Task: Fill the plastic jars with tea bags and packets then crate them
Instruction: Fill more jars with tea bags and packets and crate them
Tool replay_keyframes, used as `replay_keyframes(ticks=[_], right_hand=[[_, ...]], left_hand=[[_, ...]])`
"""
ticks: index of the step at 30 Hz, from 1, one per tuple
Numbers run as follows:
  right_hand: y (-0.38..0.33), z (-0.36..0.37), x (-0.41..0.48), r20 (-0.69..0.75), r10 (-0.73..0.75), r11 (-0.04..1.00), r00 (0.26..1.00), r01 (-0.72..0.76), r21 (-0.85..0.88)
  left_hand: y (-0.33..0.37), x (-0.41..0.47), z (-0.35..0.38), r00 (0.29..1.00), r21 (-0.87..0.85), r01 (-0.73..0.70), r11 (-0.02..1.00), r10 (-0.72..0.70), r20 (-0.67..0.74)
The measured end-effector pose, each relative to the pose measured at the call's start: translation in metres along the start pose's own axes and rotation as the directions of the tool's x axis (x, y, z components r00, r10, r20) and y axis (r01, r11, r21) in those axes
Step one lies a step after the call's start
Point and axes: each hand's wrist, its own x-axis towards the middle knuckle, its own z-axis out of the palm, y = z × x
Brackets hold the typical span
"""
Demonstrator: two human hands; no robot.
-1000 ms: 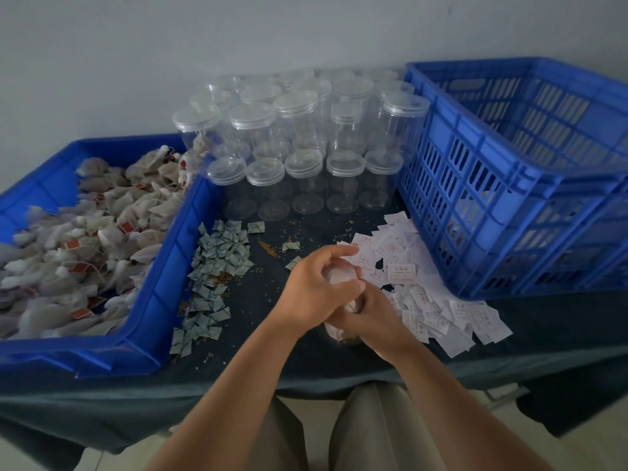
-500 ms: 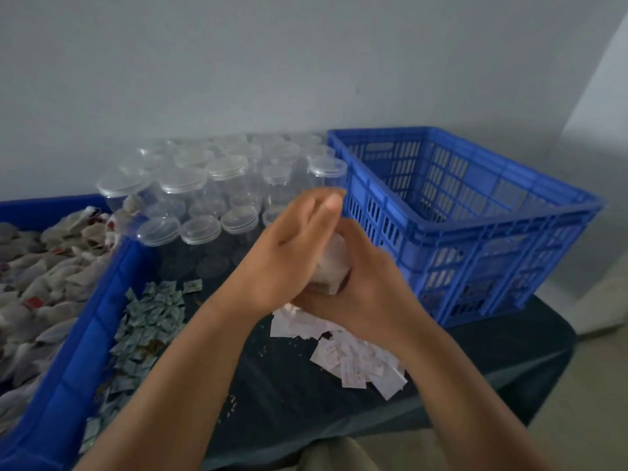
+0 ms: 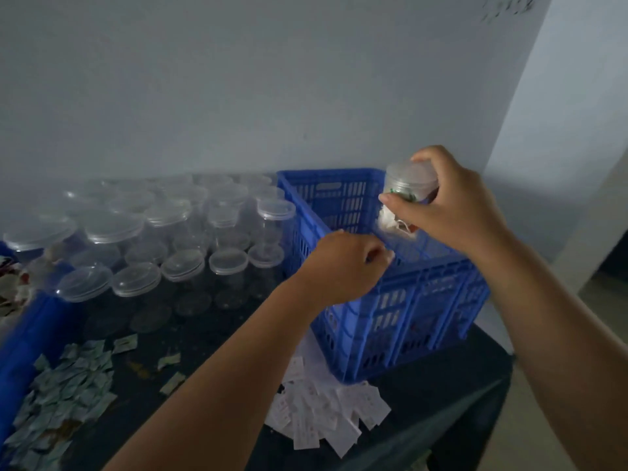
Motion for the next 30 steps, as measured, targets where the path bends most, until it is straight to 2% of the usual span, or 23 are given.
replay_keyframes(ticks=[2,4,6,9,12,15,17,19,22,25,27,30], right_hand=[[0.028,0.006,0.02,0.11,0.101,0.991,0.989,-0.09,-0.098],[0.051,0.018,0.039,0.267,0.171,0.969,0.948,-0.112,-0.222],[0.071,0.036,0.057,0.409,0.2,0.915,0.89,-0.02,-0.404],[0.088,0.056,0.074,0.566,0.313,0.728,0.763,0.19,-0.659],[0.097,0.066,0.08,0.648,0.429,0.673,0.63,0.255,-0.694],[0.096,0.083,0.081,0.656,0.581,0.598,0.482,0.294,-0.746],[0.093,0.095,0.077,0.651,0.599,0.535,0.466,0.372,-0.758],[0.098,0.106,0.072,0.672,0.599,0.545,0.437,0.392,-0.741],[0.109,0.116,0.067,0.717,0.611,0.643,0.335,0.319,-0.697],[0.122,0.122,0.063,0.797,0.53,0.694,0.291,0.392,-0.604],[0.126,0.125,0.062,0.84,0.503,0.739,0.204,0.403,-0.54],[0.124,0.122,0.059,0.842,0.539,0.806,0.023,0.274,-0.524]], left_hand=[[0.0,0.0,0.015,0.995,0.068,-0.071,0.995,0.075,-0.066],[-0.001,0.003,0.024,0.991,0.082,-0.073,0.994,0.081,-0.106],[-0.001,0.006,0.029,0.993,0.11,-0.036,0.993,0.049,-0.109],[-0.002,0.01,0.032,0.991,0.113,-0.028,0.993,0.043,-0.129],[-0.005,0.009,0.034,0.985,0.11,-0.046,0.993,0.063,-0.162],[-0.005,0.007,0.035,0.977,0.113,-0.063,0.992,0.084,-0.193],[-0.006,0.007,0.036,0.972,0.101,-0.078,0.992,0.099,-0.213],[-0.005,0.006,0.036,0.972,0.078,-0.085,0.993,0.099,-0.211],[-0.004,0.005,0.036,0.972,0.045,-0.082,0.996,0.09,-0.217],[-0.005,0.003,0.038,0.964,0.0,-0.095,0.995,0.092,-0.248],[-0.006,0.004,0.039,0.961,0.004,-0.099,0.995,0.097,-0.26],[-0.007,0.005,0.039,0.968,0.035,-0.087,0.996,0.093,-0.234]])
